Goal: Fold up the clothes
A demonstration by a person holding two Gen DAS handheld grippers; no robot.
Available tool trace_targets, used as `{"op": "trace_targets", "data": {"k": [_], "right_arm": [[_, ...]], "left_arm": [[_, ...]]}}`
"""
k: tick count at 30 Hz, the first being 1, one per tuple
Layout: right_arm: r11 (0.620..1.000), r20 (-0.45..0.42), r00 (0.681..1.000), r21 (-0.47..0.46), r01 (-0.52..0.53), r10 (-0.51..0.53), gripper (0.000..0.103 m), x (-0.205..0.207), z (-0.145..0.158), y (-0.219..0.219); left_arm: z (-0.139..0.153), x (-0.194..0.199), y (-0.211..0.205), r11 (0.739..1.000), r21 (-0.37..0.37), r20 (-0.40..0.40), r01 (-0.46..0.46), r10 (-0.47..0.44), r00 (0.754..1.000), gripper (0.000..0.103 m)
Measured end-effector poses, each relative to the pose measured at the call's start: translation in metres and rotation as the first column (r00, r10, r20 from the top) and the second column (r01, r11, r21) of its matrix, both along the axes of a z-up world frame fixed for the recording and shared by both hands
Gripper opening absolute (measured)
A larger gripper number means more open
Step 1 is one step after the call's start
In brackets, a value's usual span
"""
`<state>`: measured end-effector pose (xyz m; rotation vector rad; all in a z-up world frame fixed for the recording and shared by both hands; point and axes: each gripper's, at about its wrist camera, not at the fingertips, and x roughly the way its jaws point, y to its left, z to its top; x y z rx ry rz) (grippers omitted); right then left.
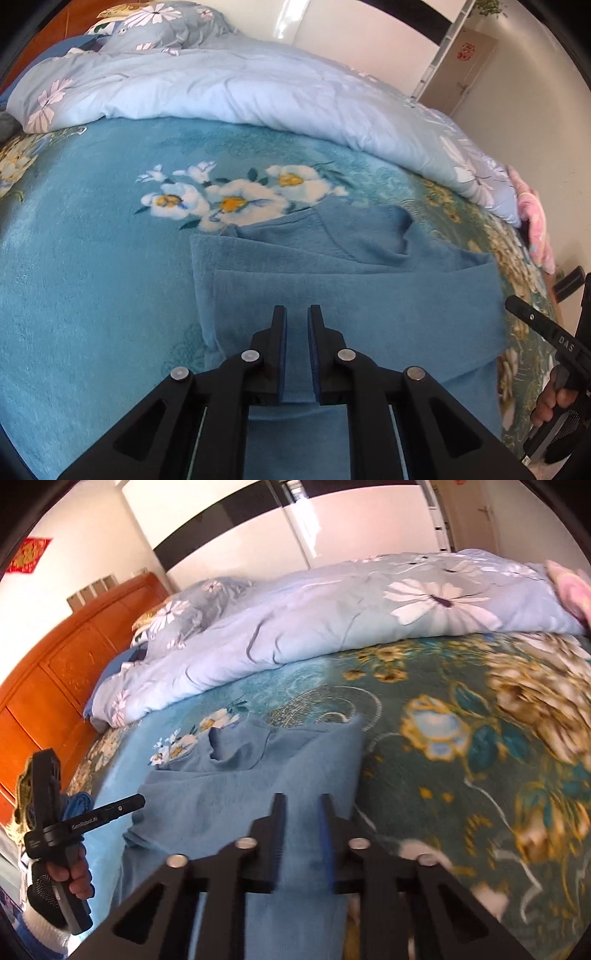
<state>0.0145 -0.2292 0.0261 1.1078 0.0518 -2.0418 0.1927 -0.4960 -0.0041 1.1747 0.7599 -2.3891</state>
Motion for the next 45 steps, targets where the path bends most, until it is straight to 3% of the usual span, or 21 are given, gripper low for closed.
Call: {"op": "trace_targets", "data": {"k": [6,10,13,16,20,29,31,36,41,45], "right_arm": [[0.997,0.053,0.998,0.076,0.015,-0.019,0.009,-0.027,-0.033,-0.019],[0.997,0.091,0.995,0.077,0.028,-0.035,0.007,-0.033,-0.047,-0.017],[0.998,0.084,0.996,0.059,0.031,-0.035,0.009,-0.030,-0.040,-0.011],[1.000,0.049,0.999,0.006,0.020,-0.021,0.009,-0.014,-0.018,0.004],[1.000,0.001,1.000,-0.013,0.011,-0.011,0.012,0.021,0.004,0.040],[0.998,0.122,0.992,0.060,0.028,-0.035,0.012,0.135,-0.024,0.139],[0.997,0.154,0.987,0.070,0.027,-0.038,0.013,0.156,-0.031,0.156],[0.996,0.190,0.979,0.071,0.057,-0.069,0.032,0.187,-0.036,0.181],[0.994,0.202,0.975,0.085,0.075,-0.091,0.036,0.201,-0.041,0.192],[0.993,0.217,0.970,0.074,0.093,-0.107,0.037,0.204,-0.043,0.195]], "left_arm": [[-0.019,-0.002,-0.009,0.999,0.033,0.024,-0.008,0.008,1.000,0.011],[-0.021,-0.004,-0.010,0.999,0.044,0.026,-0.012,0.011,1.000,0.011],[-0.012,0.000,-0.006,1.000,0.029,0.023,-0.008,0.007,1.000,0.011],[0.006,0.016,0.003,1.000,0.003,-0.010,0.004,-0.004,1.000,0.012],[0.023,0.062,0.020,1.000,0.001,-0.064,-0.010,0.010,0.998,0.031],[0.005,0.173,0.067,1.000,0.028,-0.019,0.004,-0.003,1.000,0.048],[-0.001,0.189,0.076,1.000,0.025,0.010,-0.003,0.003,1.000,0.050],[-0.016,0.217,0.094,0.996,0.086,0.030,0.028,-0.031,0.999,0.051],[-0.023,0.230,0.110,0.994,0.084,0.023,0.077,-0.079,0.997,0.051],[-0.022,0.237,0.112,0.986,0.141,-0.015,0.091,-0.090,0.996,0.051]]}}
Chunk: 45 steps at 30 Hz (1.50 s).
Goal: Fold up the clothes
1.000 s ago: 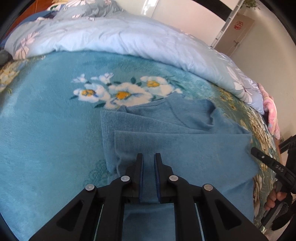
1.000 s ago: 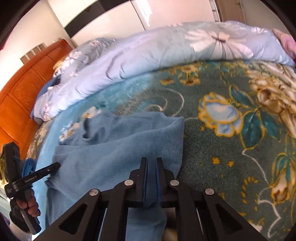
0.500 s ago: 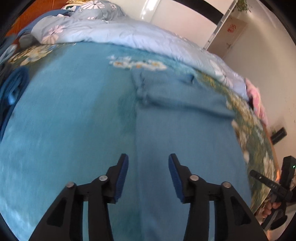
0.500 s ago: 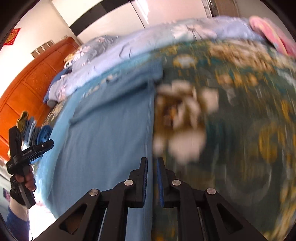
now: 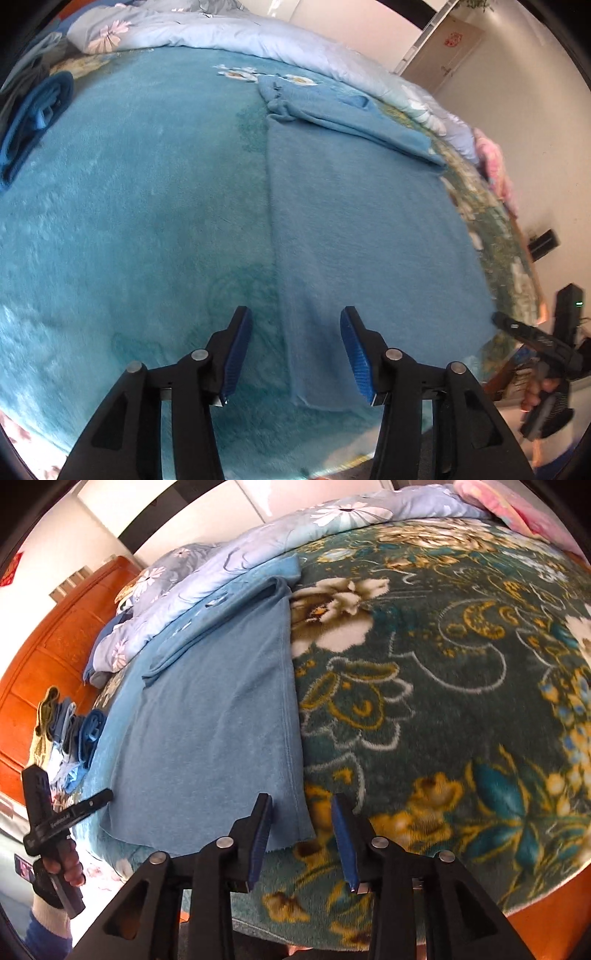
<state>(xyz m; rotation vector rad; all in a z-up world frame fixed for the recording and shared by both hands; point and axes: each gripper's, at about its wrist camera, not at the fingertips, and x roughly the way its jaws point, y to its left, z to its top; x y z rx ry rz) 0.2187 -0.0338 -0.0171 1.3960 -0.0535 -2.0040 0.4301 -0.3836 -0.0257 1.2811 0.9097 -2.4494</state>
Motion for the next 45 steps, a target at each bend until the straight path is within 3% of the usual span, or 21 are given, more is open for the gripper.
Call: {"op": "trace_targets", "data": {"k": [7,13,16,18,20,23,27,38,45], "right_arm": [[1.000,0.016,1.000,-0.017,0.003,-0.003,0.038,0.004,-0.004,-0.002],[0.998,0.046,0.999,-0.058,-0.009,0.012,0.035,0.002,-0.004,-0.003],[0.998,0.060,0.998,-0.060,-0.018,0.022,0.025,0.002,-0.006,-0.005],[0.997,0.080,0.997,-0.071,-0.009,0.015,0.011,0.000,-0.007,-0.003],[0.997,0.092,0.996,-0.076,-0.005,0.012,0.010,-0.001,-0.009,-0.002],[0.998,0.077,0.997,-0.058,-0.010,0.014,0.007,0.001,-0.007,-0.003],[0.997,0.086,0.996,-0.077,0.014,-0.007,0.006,0.000,-0.007,0.002],[0.998,0.086,0.996,-0.061,-0.003,0.008,0.006,-0.003,-0.009,0.003],[0.998,0.091,0.996,-0.065,-0.015,0.021,0.009,-0.003,-0.010,0.001]], "left_arm": [[-0.007,0.008,0.006,0.997,0.078,-0.032,0.011,-0.008,0.999,0.045],[-0.014,0.017,-0.006,0.981,0.190,-0.061,-0.041,0.054,0.997,0.038],[-0.017,0.018,-0.005,0.980,0.196,-0.057,-0.037,0.049,0.997,0.028],[-0.020,0.019,-0.005,0.974,0.219,-0.053,-0.056,0.069,0.996,0.017],[-0.019,0.019,-0.001,0.980,0.185,-0.041,-0.069,0.078,0.996,0.009],[-0.013,0.019,0.006,0.990,0.122,-0.019,-0.076,0.079,0.997,0.004],[-0.004,0.027,0.001,0.987,0.115,-0.049,-0.111,0.117,0.992,0.003],[-0.019,0.021,0.002,0.987,0.149,-0.004,-0.061,0.062,0.998,0.004],[-0.019,0.021,0.003,0.983,0.175,-0.021,-0.045,0.049,0.999,0.012]]}}
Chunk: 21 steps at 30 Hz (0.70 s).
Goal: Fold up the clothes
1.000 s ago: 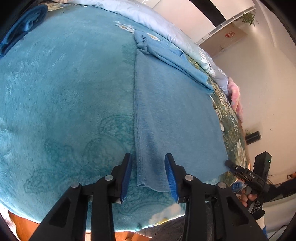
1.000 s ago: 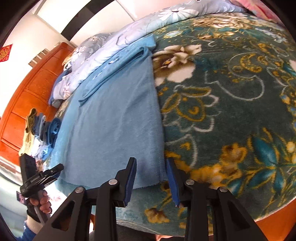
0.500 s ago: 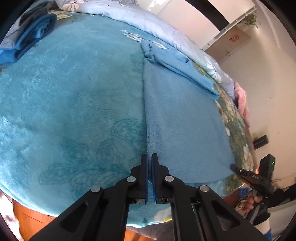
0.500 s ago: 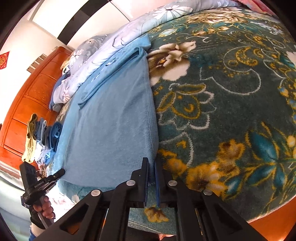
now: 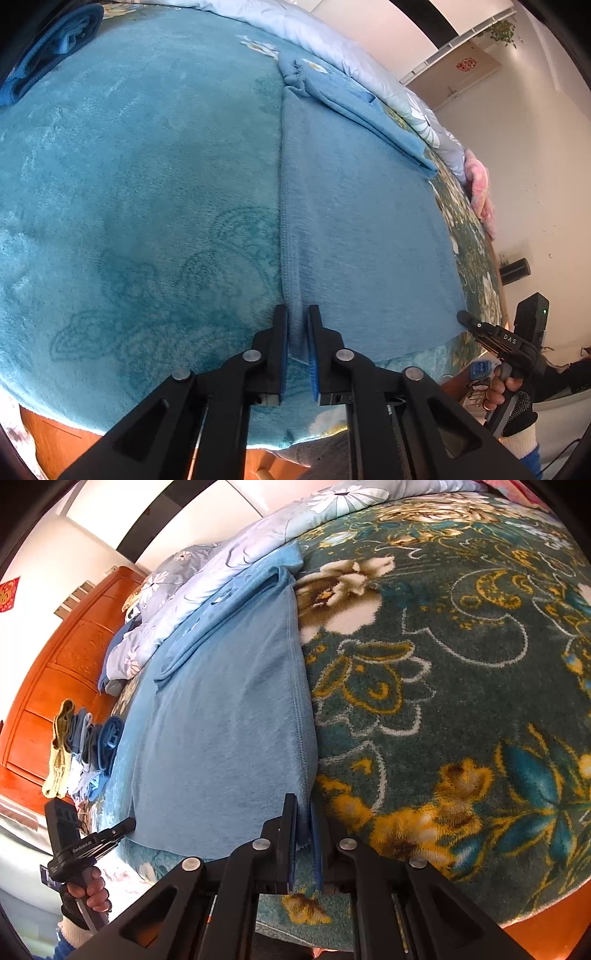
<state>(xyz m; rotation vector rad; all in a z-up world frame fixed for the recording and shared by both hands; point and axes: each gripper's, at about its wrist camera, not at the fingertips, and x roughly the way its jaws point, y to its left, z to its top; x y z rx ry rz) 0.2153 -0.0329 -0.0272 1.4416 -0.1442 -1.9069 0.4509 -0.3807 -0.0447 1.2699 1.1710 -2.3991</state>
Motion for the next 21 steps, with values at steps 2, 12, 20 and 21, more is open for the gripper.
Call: {"op": "trace_targets", "data": {"k": [2,12,20,21], "right_arm": [[1.000,-0.003,1.000,0.006,-0.008,0.008,0.009,0.000,0.000,-0.001],[1.000,0.018,1.000,0.001,-0.015,0.015,0.006,-0.002,0.000,0.000],[0.992,-0.017,0.997,-0.097,-0.082,0.081,0.006,-0.016,0.032,0.000],[0.989,-0.023,0.997,-0.124,-0.081,0.079,0.006,-0.020,0.039,0.000]], "left_arm": [[0.001,-0.001,0.001,1.000,0.000,-0.001,0.006,-0.006,1.000,0.012],[0.008,-0.006,0.012,0.999,-0.040,0.007,0.012,-0.012,1.000,0.005],[0.060,-0.011,-0.019,0.999,0.042,-0.220,-0.017,0.026,0.975,0.003],[0.068,-0.017,-0.025,0.999,0.048,-0.243,-0.020,0.031,0.969,0.003]]}}
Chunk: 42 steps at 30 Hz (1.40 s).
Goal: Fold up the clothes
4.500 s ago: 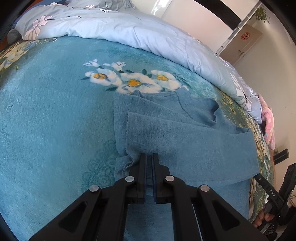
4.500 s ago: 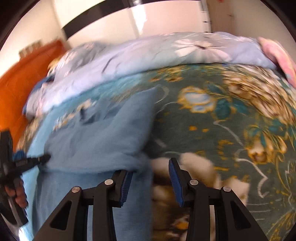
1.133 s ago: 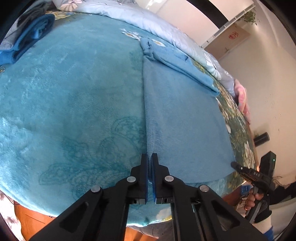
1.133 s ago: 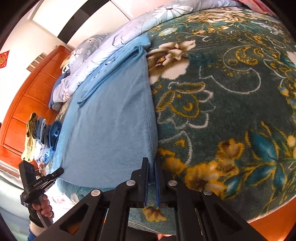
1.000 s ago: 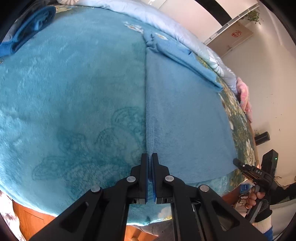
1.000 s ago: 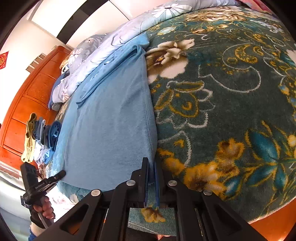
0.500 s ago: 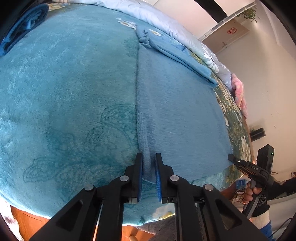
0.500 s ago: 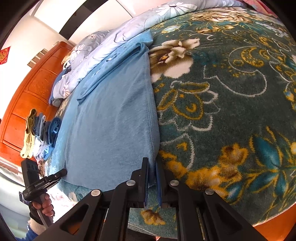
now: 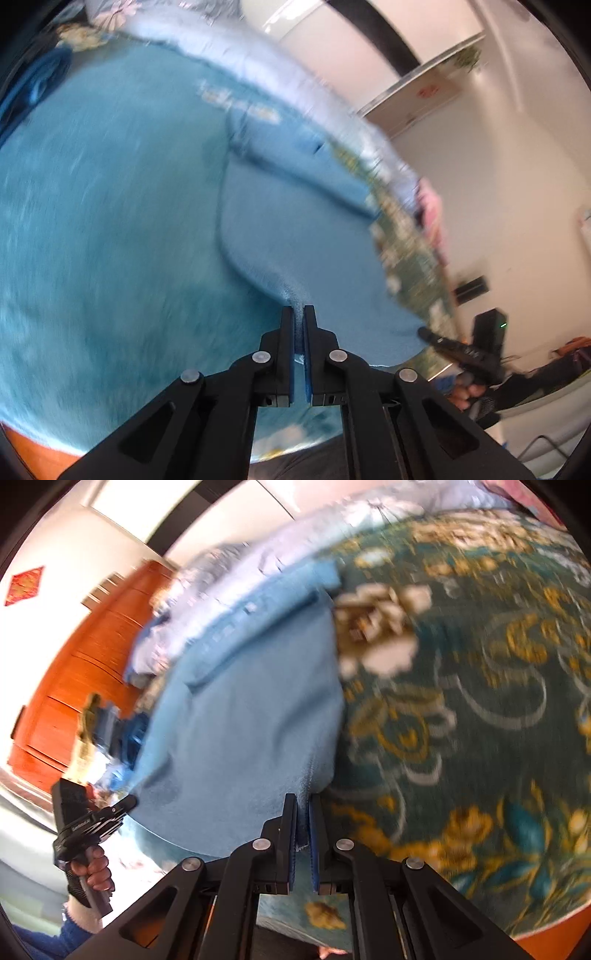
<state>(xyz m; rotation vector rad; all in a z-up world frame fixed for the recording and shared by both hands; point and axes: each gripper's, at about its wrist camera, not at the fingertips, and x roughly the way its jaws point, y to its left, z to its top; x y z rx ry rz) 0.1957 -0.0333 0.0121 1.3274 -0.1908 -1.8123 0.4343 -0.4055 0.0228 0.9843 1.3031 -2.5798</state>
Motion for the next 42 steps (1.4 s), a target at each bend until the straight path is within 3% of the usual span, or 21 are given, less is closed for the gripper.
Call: {"op": "trace_targets", "data": {"k": [7,15,21,25,28,33,34,35,36,38,40,42], "right_arm": [[0.989,-0.032,0.999,-0.145,0.025,-0.030,0.006,-0.049,0.046,-0.027],[0.986,-0.072,0.995,-0.161,0.051,-0.063,0.006,-0.125,0.075,-0.093],[0.990,-0.070,0.994,-0.119,0.080,-0.089,0.006,-0.199,0.067,-0.146],[0.992,-0.039,0.994,-0.076,0.098,-0.101,0.006,-0.236,0.044,-0.171],[0.996,-0.022,0.996,-0.024,0.083,-0.084,0.006,-0.250,0.021,-0.186],[0.998,-0.077,0.997,0.062,-0.017,0.022,0.009,-0.245,0.003,-0.212],[0.996,-0.086,0.995,0.084,-0.034,0.042,0.009,-0.244,0.000,-0.218],[0.994,-0.100,0.993,0.101,-0.046,0.056,0.009,-0.244,-0.002,-0.223],[0.992,-0.109,0.992,0.111,-0.055,0.068,0.010,-0.244,-0.004,-0.227],[0.991,-0.115,0.990,0.114,-0.066,0.079,0.011,-0.244,-0.006,-0.231],[0.991,-0.119,0.989,0.110,-0.076,0.089,0.017,-0.245,-0.007,-0.233],[0.990,-0.129,0.986,0.114,-0.087,0.102,0.028,-0.245,-0.006,-0.237]], "left_arm": [[0.033,-0.034,-0.046,0.999,-0.017,-0.082,-0.036,0.034,0.996,0.003],[0.045,-0.114,-0.106,0.993,-0.063,-0.071,-0.099,0.095,0.993,0.003],[0.031,-0.170,-0.149,0.987,-0.075,-0.016,-0.140,0.139,0.990,0.003],[0.008,-0.201,-0.168,0.987,-0.070,0.047,-0.148,0.152,0.987,0.003],[-0.010,-0.216,-0.172,0.986,-0.089,0.104,-0.142,0.151,0.983,0.004],[-0.024,-0.214,-0.174,0.989,-0.058,0.105,-0.138,0.144,0.984,0.004],[-0.024,-0.211,-0.175,0.989,-0.052,0.102,-0.135,0.140,0.985,0.006],[-0.023,-0.208,-0.175,0.990,-0.055,0.101,-0.128,0.133,0.986,0.016],[-0.019,-0.204,-0.174,0.990,-0.076,0.098,-0.122,0.129,0.987,0.037],[-0.008,-0.194,-0.171,0.980,-0.165,0.084,-0.108,0.124,0.989,0.061],[-0.003,-0.189,-0.169,0.966,-0.247,0.084,-0.079,0.103,0.991,0.066],[-0.005,-0.189,-0.169,0.958,-0.284,0.100,-0.048,0.080,0.992,0.067]]}}
